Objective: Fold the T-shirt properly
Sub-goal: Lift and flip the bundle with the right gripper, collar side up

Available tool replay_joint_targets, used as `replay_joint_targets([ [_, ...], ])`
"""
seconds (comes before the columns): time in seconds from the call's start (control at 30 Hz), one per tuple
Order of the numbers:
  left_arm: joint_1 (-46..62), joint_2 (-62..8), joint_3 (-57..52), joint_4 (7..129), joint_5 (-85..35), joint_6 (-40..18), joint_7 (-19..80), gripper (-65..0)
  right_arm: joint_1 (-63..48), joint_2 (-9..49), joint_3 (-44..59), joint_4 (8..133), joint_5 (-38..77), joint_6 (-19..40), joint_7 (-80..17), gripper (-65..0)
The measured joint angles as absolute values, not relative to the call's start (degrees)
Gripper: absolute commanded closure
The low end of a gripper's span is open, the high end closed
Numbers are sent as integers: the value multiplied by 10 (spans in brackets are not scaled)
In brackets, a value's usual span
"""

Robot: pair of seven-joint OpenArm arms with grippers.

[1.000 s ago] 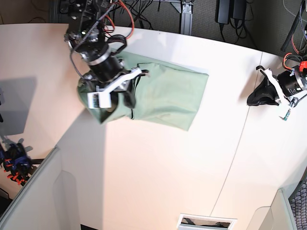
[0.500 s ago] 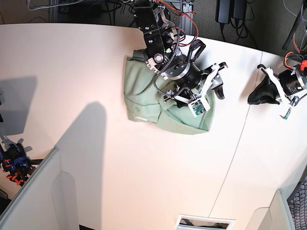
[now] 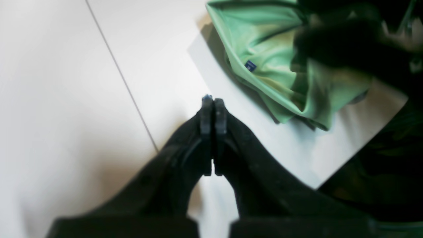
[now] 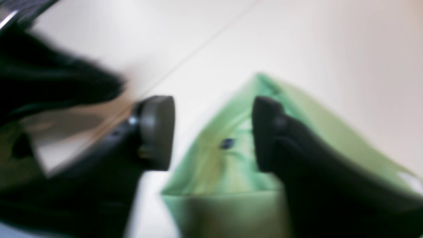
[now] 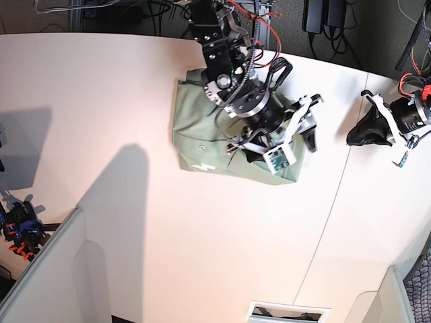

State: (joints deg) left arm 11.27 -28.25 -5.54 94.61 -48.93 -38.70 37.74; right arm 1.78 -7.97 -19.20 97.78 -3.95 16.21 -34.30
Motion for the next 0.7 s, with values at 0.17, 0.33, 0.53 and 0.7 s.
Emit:
replay_joint_targets([
  [0.17, 111, -286, 14, 992, -459, -390, 391, 0, 62, -76, -97, 975, -44, 154, -346, 0],
  [0.33, 114, -283, 139, 1028, -371, -394, 385, 0, 138, -49, -26, 931, -43, 154, -332, 0],
  [0.53, 111, -251, 216, 1053, -281, -394, 345, 0, 199, 7, 24, 794, 5, 152, -283, 0],
  [0.7, 109, -204, 256, 1040, -194, -390, 314, 0, 216, 20, 22, 710, 20, 187, -276, 0],
])
